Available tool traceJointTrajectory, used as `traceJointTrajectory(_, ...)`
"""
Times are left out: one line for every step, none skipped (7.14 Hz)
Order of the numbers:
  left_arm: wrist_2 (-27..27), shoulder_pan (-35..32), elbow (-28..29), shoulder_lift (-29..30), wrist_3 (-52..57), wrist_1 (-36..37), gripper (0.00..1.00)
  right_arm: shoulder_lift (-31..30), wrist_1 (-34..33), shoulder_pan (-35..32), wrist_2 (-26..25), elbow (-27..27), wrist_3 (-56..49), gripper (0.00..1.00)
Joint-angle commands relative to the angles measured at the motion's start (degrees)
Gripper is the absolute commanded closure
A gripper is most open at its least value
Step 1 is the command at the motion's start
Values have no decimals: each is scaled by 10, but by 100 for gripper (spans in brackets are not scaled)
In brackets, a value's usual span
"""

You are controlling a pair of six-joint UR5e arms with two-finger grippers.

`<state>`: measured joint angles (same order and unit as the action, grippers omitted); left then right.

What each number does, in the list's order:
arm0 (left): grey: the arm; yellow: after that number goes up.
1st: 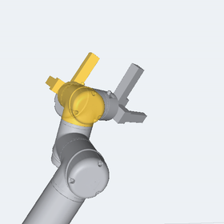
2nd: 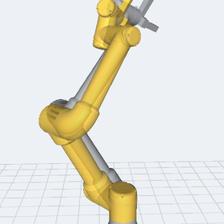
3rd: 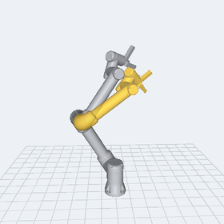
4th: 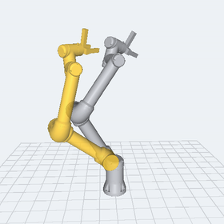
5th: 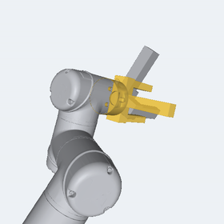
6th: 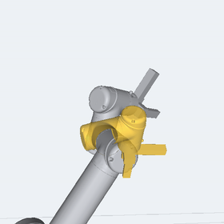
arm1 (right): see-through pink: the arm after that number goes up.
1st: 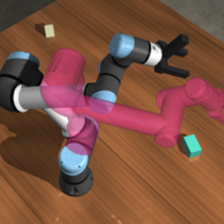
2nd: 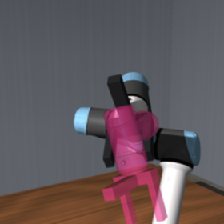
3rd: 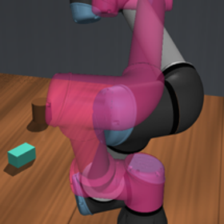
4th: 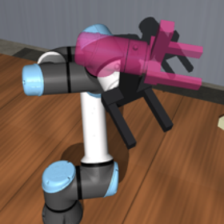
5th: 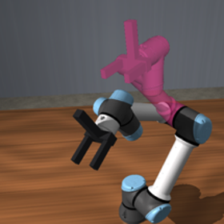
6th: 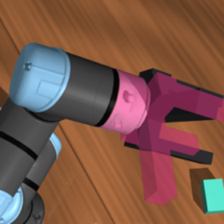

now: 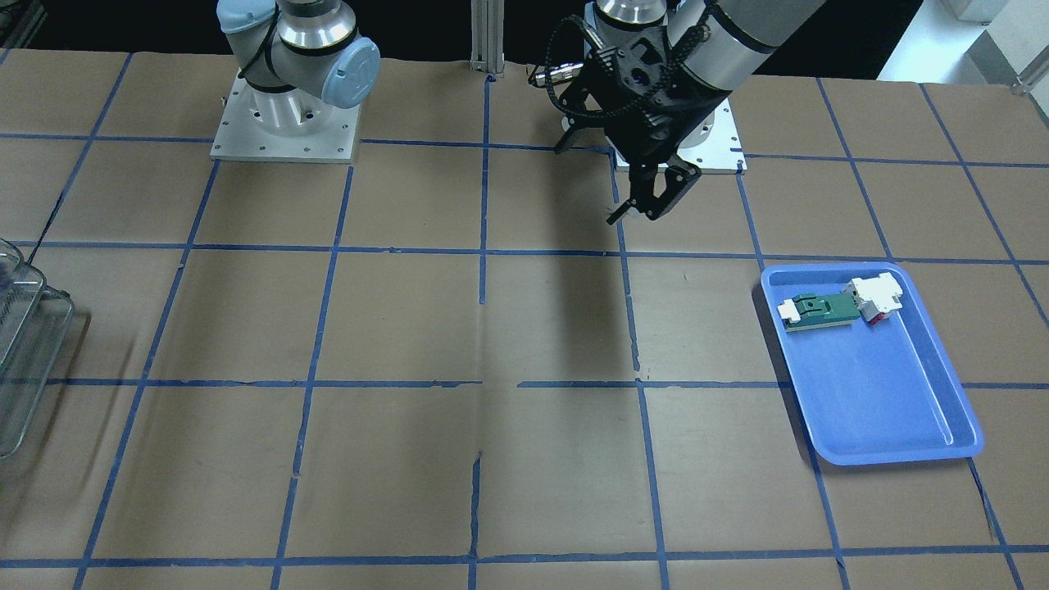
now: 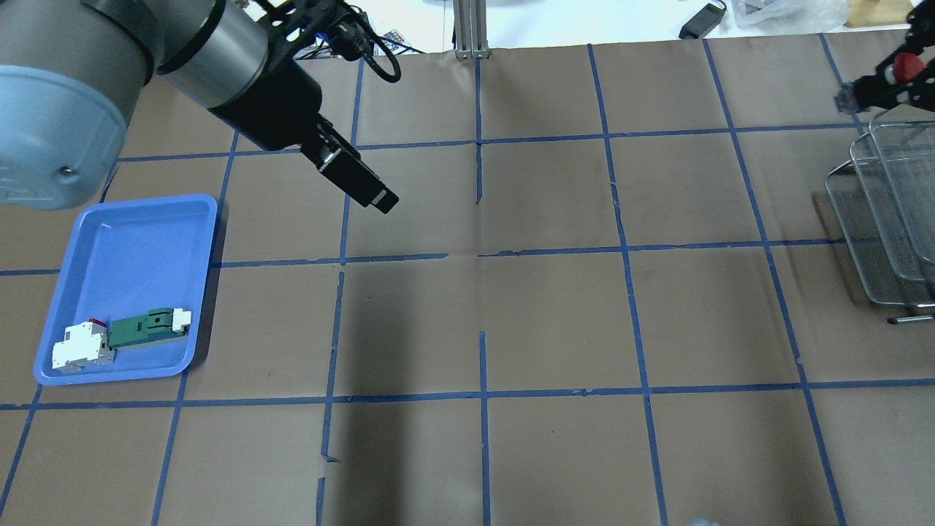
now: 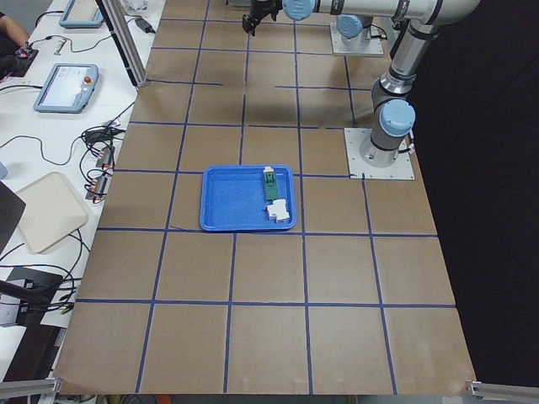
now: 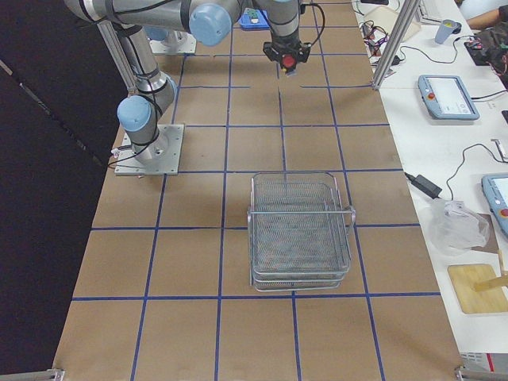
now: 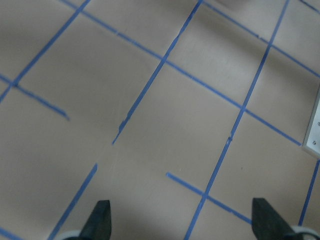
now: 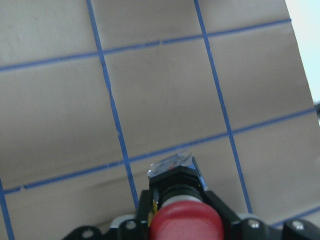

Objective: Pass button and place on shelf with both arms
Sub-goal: 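Carry the button to the mesh basket with the right gripper while the left gripper withdraws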

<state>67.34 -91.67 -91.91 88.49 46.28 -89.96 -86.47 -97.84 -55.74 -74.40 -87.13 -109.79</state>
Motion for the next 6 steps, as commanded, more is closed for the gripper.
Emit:
traceJointTrajectory(57, 28, -4, -6, -76, -14, 0, 68, -60, 91, -24, 0, -29, 100)
traceJointTrajectory(119, 27, -3, -9, -160, -8, 0, 85, -93, 91, -146, 0, -35, 100)
traceJointTrajectory(132, 26, -4, -15, -209, -7, 0, 103, -95, 91, -155, -1, -47, 100)
traceJointTrajectory(144, 26, 3, -17, -320, -2, 0, 123, -99, 91, -152, 5, -49, 100)
traceJointTrajectory(162, 27, 0, -18, -389, 21, 0, 130, -103, 91, -132, 5, -48, 100)
traceJointTrajectory(192, 27, -2, -18, -398, 36, 0, 123, -100, 90, -125, 3, -43, 100)
